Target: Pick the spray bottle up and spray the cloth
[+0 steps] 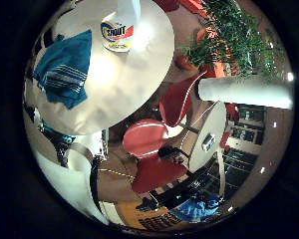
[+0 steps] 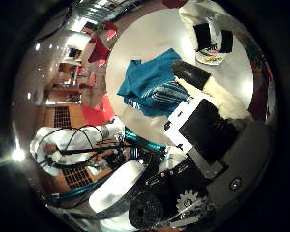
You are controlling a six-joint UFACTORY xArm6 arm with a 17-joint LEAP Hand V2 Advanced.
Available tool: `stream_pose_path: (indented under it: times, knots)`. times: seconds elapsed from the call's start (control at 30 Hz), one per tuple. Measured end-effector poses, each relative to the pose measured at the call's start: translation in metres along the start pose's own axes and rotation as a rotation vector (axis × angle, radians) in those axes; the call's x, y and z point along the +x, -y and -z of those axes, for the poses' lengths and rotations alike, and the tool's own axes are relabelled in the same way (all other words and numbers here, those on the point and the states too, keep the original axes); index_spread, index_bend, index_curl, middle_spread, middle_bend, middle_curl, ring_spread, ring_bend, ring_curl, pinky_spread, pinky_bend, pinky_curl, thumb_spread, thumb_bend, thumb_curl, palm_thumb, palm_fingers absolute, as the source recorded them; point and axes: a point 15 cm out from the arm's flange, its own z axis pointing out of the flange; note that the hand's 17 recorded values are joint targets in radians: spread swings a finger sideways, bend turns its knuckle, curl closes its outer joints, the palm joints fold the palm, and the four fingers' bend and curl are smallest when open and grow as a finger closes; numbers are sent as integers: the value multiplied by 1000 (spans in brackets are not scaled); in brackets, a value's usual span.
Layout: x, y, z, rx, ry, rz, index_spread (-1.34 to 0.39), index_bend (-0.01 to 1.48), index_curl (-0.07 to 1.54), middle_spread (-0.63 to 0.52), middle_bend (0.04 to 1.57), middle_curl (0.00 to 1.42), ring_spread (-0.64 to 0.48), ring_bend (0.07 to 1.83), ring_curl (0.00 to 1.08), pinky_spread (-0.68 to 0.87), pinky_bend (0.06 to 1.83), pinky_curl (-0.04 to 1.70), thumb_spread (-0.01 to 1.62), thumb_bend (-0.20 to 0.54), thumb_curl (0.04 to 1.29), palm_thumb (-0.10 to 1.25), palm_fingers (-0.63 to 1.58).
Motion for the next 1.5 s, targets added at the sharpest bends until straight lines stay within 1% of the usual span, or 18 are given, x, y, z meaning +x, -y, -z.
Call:
stream_pose_path:
  times: [0.17,0.3,0.43,0.5,0.53,0.73,0.8,0.87,0.93,1.03,1.07,1.17,1.33,1.5]
  knots:
    - [9,8,22,48,-26,-19,-501,413,588,-278,670,532,-206,735,340,232,297,230,1071,-25,363,884,702]
    - [36,10,34,100,-54,-88,-504,390,582,-285,660,531,-215,746,337,208,324,205,1080,-29,347,829,709]
    - [57,11,41,146,-28,-155,-506,314,563,-295,663,533,-217,768,337,193,363,184,1099,-39,326,706,689]
    - [65,15,42,177,16,-187,-496,279,554,-294,642,529,-217,782,338,181,400,179,1111,-35,313,642,677]
    - [70,17,43,196,38,-210,-494,273,551,-291,631,527,-218,779,337,178,416,174,1115,-26,310,633,670]
    - [114,29,42,384,236,-370,-456,208,538,-263,589,521,-182,780,332,165,505,149,1100,-26,297,589,612]
    - [134,33,39,455,300,-414,-420,174,516,-220,525,505,-145,768,330,173,585,153,1079,-27,293,574,518]
    - [148,39,36,515,353,-427,-381,171,493,-173,464,483,-86,735,319,197,653,162,1064,-25,295,570,422]
    - [163,44,32,566,405,-443,-345,168,467,-129,428,464,-29,705,303,225,685,162,1054,-28,293,558,355]
    - [182,47,18,576,467,-469,-298,160,427,-51,368,432,61,656,280,282,712,164,1027,-35,288,518,244]
    - [186,48,12,572,487,-477,-277,152,407,-16,343,419,103,632,269,303,717,167,1012,-38,284,486,191]
    - [197,49,-8,555,539,-488,-246,152,363,52,306,390,157,576,247,336,713,174,980,-34,280,438,111]
    - [200,52,-42,511,660,-482,-230,152,320,122,270,361,190,502,226,342,652,185,955,-31,282,409,16]
    - [196,62,-67,467,821,-457,-230,144,280,157,252,343,203,439,218,346,580,209,938,-31,287,405,-21]
